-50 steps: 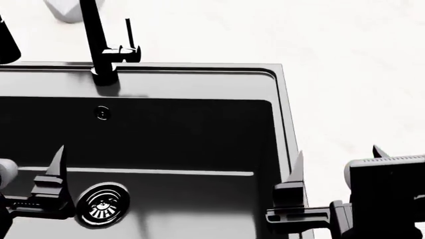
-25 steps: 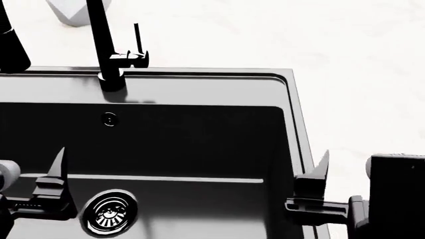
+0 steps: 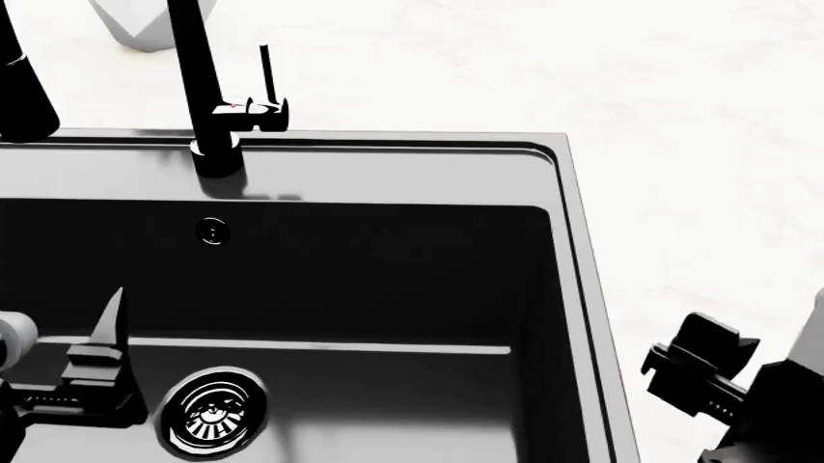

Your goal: Pick the pan and sponge and place them into the sink. Then turn on the water.

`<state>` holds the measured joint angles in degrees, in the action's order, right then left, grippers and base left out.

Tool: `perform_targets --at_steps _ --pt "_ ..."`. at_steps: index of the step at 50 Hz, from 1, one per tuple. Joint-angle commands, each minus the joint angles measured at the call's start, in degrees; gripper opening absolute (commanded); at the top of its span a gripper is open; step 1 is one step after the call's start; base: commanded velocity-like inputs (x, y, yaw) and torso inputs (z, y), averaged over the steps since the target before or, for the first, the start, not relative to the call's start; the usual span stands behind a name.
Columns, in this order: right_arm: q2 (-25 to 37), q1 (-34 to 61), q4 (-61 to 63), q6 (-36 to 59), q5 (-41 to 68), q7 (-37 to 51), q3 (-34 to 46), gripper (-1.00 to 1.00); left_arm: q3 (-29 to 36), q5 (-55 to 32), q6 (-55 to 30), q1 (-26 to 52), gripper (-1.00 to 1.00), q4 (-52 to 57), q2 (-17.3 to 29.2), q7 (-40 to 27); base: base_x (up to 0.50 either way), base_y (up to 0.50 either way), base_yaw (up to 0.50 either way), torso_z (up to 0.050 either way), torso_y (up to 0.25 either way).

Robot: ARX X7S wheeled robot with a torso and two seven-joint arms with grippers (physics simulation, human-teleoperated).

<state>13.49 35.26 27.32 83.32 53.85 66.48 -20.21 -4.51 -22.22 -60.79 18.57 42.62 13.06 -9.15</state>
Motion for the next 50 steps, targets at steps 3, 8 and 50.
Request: perform_targets --at_steps 3,8,50 --pt "-3.48 4.33 -7.06 -5.56 1.83 8.08 -2.44 1.00 -0.11 1.77 1.17 -0.16 1.00 -1.30 0.20 -0.04 0.00 0.00 0.00 0.000 0.000" --pt "-4.45 9.27 -9.41 -5.95 1.72 9.64 -2.72 1.00 -0.02 1.67 1.66 -0.60 1.00 -1.55 0.21 -0.07 0.00 0.00 0.00 0.000 0.000" --pt "-1.65 12.49 -34.00 -25.53 -10.12 2.25 -3.24 1.00 -1.10 -0.05 2.18 -1.06 1.00 -1.55 0.93 -1.04 0.00 0.00 0.00 0.000 0.000"
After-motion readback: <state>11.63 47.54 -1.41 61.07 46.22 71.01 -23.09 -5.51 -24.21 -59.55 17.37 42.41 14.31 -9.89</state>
